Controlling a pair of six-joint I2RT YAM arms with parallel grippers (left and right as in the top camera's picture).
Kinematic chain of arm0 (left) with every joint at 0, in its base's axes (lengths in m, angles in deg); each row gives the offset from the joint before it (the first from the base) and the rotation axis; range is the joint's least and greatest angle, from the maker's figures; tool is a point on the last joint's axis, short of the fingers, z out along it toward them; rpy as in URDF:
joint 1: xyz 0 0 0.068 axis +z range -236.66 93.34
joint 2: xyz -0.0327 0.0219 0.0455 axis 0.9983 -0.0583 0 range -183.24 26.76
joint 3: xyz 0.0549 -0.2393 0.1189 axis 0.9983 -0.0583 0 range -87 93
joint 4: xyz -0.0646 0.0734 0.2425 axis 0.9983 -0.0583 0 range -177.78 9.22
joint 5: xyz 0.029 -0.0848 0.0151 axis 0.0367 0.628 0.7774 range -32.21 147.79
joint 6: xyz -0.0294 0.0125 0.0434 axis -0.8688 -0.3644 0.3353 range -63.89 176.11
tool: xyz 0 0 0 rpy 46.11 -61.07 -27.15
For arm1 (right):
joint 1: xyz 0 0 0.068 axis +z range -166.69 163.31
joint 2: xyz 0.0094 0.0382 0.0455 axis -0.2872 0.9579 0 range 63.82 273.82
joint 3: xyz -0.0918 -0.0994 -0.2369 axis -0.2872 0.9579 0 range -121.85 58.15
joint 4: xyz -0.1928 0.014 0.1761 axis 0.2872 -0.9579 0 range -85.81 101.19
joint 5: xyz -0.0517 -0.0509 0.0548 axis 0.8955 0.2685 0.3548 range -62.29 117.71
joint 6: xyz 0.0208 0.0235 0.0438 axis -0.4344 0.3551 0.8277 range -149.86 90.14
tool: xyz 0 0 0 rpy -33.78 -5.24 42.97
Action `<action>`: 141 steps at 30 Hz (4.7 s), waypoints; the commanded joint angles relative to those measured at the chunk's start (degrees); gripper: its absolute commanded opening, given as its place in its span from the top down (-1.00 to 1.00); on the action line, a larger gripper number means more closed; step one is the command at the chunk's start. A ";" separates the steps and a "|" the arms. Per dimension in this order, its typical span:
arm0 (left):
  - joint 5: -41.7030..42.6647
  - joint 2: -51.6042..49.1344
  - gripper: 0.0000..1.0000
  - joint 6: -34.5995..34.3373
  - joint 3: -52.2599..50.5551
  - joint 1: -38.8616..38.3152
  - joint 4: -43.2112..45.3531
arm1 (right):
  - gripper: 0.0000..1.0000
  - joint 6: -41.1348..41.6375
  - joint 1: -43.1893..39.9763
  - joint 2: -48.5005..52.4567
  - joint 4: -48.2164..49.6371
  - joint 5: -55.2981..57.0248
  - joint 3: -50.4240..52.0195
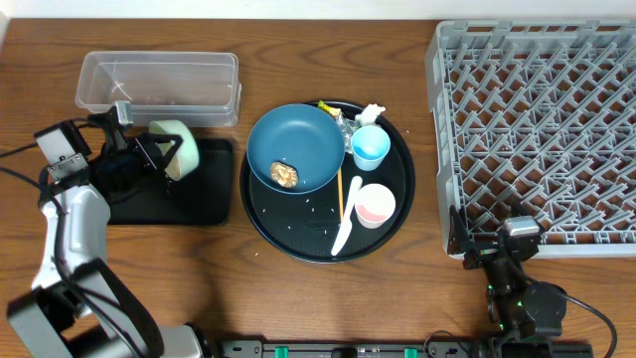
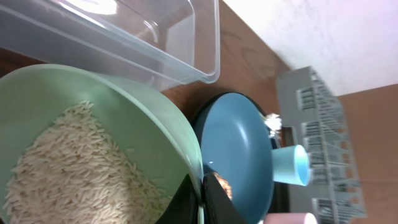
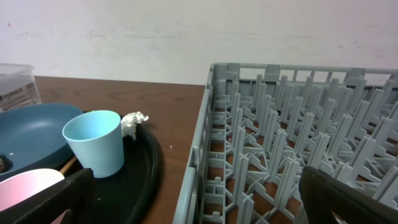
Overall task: Sort waste into correct bins and load items into the dishwasher rack
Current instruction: 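Lift the rice bowl and carry it left over the black tray, then tilt the bowl with the left gripper to pour rice onto the black tray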
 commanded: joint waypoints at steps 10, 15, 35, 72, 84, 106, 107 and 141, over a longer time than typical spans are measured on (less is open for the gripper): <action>14.67 -2.91 0.87 -0.74 0.98 5.73 1.36 | -0.98 0.61 -0.50 0.02 -0.07 -0.04 0.24; 16.46 -2.91 0.88 -0.92 0.55 6.45 -0.22 | -0.99 0.63 -0.50 0.02 -0.07 -0.04 0.24; 25.77 -6.40 0.88 -0.92 -0.68 10.12 3.30 | -0.98 0.63 -0.50 0.02 -0.07 -0.04 0.24; 31.69 -11.78 0.88 -7.37 -0.79 10.12 0.22 | -0.99 0.63 -0.50 0.02 -0.07 -0.02 0.24; 31.67 -11.39 0.88 -4.35 -0.74 9.14 2.27 | -0.98 0.61 -0.50 0.02 -0.07 -0.02 0.24; 24.61 -11.47 0.88 -8.66 -0.74 9.22 3.13 | -0.98 0.63 -0.50 0.02 -0.07 -0.04 0.24; 23.50 -11.47 0.88 -8.15 -0.74 9.38 3.04 | -0.98 0.63 -0.50 0.02 -0.07 -0.04 0.24; 30.01 -11.52 0.88 -10.93 -0.74 9.18 8.98 | -0.99 0.63 -0.50 0.02 -0.07 -0.02 0.24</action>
